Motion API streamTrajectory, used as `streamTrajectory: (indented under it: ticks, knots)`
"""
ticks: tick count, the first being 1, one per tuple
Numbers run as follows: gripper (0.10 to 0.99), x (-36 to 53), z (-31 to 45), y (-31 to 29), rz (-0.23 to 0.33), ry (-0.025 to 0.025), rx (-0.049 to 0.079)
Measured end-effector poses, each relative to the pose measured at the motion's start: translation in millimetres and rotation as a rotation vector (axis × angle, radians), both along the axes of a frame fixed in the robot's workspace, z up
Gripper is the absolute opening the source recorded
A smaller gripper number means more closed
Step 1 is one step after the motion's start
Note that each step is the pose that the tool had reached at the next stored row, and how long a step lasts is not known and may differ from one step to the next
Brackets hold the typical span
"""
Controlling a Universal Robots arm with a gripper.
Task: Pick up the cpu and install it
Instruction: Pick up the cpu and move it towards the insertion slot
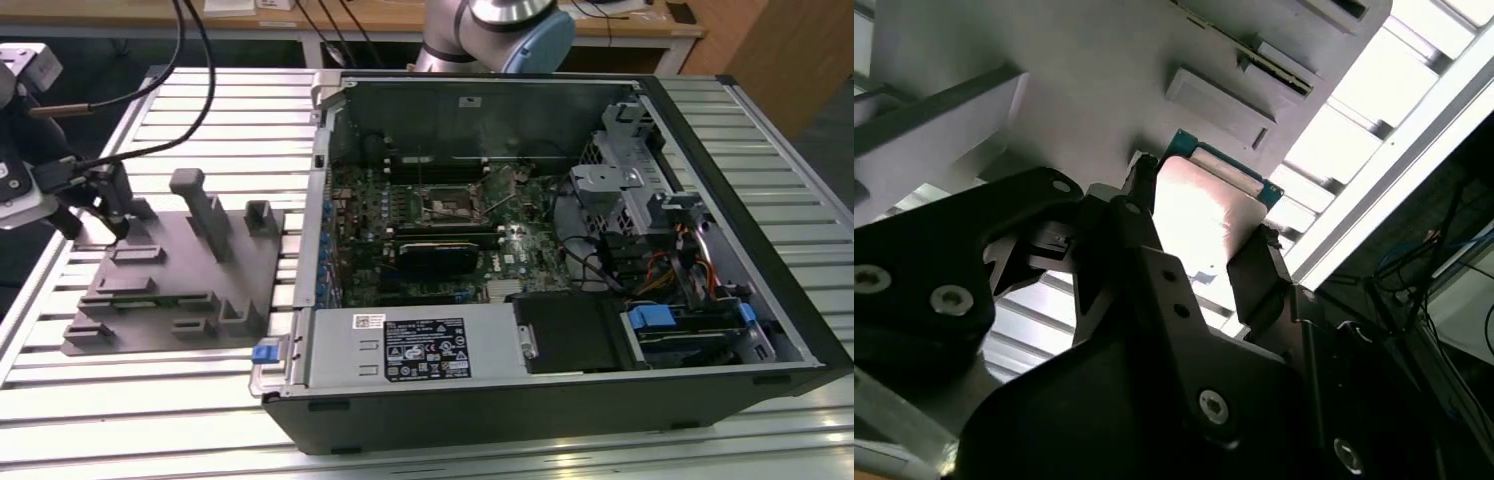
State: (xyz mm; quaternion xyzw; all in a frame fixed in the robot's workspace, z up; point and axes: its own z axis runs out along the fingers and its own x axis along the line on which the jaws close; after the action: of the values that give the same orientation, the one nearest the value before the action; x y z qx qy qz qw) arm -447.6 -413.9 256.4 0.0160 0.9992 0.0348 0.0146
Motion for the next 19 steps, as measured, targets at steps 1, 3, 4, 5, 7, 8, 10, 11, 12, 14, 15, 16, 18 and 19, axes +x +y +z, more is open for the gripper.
streamTrajectory:
  ticks: [1, 3, 4, 5, 7, 8, 10, 11, 12, 14, 15, 16, 18, 19]
  knots:
    - [0.537, 0.0, 3.1, 0.0, 0.000, 0.0001, 0.000]
    - [0.537, 0.0, 9.4, 0.0, 0.000, 0.0001, 0.000]
    - [0.537, 0.0, 12.5, 0.0, 0.000, 0.0001, 0.000]
    - [0.537, 0.0, 15.8, 0.0, 0.000, 0.0001, 0.000]
    - [0.537, 0.0, 21.7, 0.0, 0.000, 0.0001, 0.000]
    - [0.537, 0.0, 24.7, 0.0, 0.000, 0.0000, 0.000]
    - [0.537, 0.0, 31.2, 0.0, 0.000, 0.0001, 0.000]
    - [0.537, 0.0, 34.3, 0.0, 0.000, 0.0002, 0.000]
    - [0.537, 0.0, 37.3, 0.0, 0.000, 0.0001, 0.000]
    - [0.537, 0.0, 43.4, 0.0, 0.000, 0.0001, 0.000]
    - [0.537, 0.0, 46.5, 0.0, 0.000, 0.0001, 0.000]
    - [0.537, 0.0, 49.7, 0.0, 0.000, 0.0001, 0.000]
    - [0.537, 0.0, 56.3, 0.0, 0.000, 0.0001, 0.000]
    - [0.537, 0.0, 59.6, 0.0, 0.000, 0.0001, 0.000]
